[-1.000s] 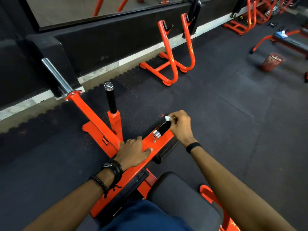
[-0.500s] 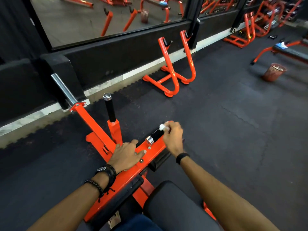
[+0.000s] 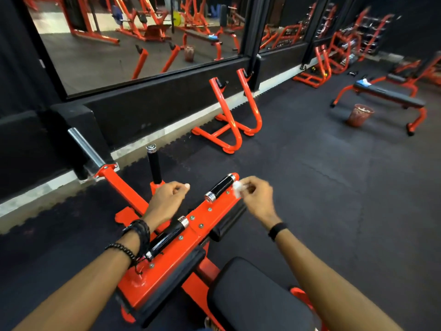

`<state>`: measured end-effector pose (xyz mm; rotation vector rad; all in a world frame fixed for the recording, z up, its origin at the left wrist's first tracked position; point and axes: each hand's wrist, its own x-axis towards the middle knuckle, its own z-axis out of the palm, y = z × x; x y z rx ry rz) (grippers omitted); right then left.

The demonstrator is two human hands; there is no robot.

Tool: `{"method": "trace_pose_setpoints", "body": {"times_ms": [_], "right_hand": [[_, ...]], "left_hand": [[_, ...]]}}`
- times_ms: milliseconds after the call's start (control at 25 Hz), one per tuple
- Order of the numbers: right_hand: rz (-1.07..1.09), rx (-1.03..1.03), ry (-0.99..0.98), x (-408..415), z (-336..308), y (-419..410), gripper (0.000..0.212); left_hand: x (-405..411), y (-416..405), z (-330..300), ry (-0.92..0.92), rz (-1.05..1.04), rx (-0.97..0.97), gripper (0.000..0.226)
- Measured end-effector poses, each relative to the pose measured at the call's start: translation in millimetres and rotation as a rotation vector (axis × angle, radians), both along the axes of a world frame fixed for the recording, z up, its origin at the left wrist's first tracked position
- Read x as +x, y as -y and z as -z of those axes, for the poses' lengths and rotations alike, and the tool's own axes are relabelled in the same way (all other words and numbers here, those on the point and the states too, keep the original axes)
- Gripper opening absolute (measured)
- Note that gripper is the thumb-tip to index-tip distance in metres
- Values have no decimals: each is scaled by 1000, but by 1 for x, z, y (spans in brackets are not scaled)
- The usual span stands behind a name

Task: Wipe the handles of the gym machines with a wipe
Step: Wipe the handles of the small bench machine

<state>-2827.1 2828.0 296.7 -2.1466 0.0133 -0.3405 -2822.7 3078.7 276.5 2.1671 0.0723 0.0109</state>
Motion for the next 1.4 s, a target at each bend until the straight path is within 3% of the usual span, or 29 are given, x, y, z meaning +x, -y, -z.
{"method": "trace_pose_setpoints", "body": {"times_ms": [160, 360, 480, 920, 1080, 1160, 1240, 1400], "right_hand": [[-167, -44, 11, -74, 41, -90, 19], [-5, -36, 17, -95, 46, -138, 21], [57, -44, 4, -103, 39, -148, 25], [-6, 35, 49, -114, 61, -169, 11], [-251, -129, 145, -116, 73, -177, 11], [-151, -146, 162, -79, 71, -158, 20], [-33, -169, 41, -54, 64, -150, 26], [-419, -536, -49, -52, 64, -173, 22]], "left_hand": [[-57, -47, 15, -24, -20, 102, 54], [-142, -101, 31, -116, -70, 180, 24], [-173, -117, 38, -130, -62, 171, 32], [-172, -103, 37, -63, -84, 220, 36], [-158, -86, 37, -39, -99, 265, 27], [-153, -84, 36, -54, -95, 304, 24], [-150, -83, 37, -41, -72, 389, 16], [-149, -80, 36, -52, -86, 499, 15]]}}
